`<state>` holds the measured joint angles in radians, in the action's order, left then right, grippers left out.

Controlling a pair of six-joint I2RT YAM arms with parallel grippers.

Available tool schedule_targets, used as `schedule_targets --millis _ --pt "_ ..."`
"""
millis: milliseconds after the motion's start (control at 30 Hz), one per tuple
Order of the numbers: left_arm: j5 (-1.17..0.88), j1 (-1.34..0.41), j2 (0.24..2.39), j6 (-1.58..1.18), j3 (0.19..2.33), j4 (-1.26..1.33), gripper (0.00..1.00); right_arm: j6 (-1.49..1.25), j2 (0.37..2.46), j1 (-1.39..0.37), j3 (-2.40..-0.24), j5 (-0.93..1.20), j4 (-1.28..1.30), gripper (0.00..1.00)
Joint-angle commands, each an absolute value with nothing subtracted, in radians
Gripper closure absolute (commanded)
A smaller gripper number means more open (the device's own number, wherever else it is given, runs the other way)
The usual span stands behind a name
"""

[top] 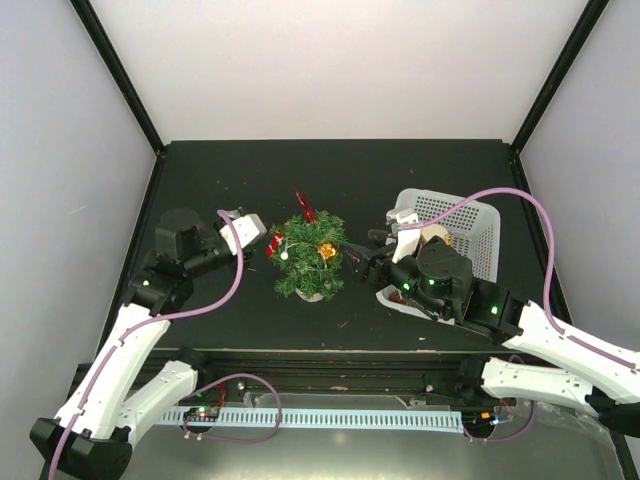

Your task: Decorate the small christmas tree

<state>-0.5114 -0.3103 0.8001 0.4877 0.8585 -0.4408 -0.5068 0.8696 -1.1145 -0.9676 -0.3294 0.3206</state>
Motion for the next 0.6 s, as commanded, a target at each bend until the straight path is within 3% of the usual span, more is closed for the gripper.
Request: schedule_targets --millis 0,367,467,567 --pt "-0.506 -0.32 0.785 0.494 0.861 -0.447 0.68 -0.521 0.868 -1.109 -0.959 -0.324 0.295 0.21" --pt "-0.391 -0.317 0.734 0.478 0.853 -0.488 0.53 -0.563 0.855 -1.068 -0.952 -0.434 0.387 0.21" --pt "-0.362 -0.31 0.715 0.465 0.863 -0.529 0.43 -0.636 0.842 -0.962 -0.918 -0.471 0.491 0.21" --pt "-0.364 -0.287 0.698 0.442 0.878 -0.583 0.37 -0.709 0.795 -0.747 -0.826 -0.381 0.55 0.21"
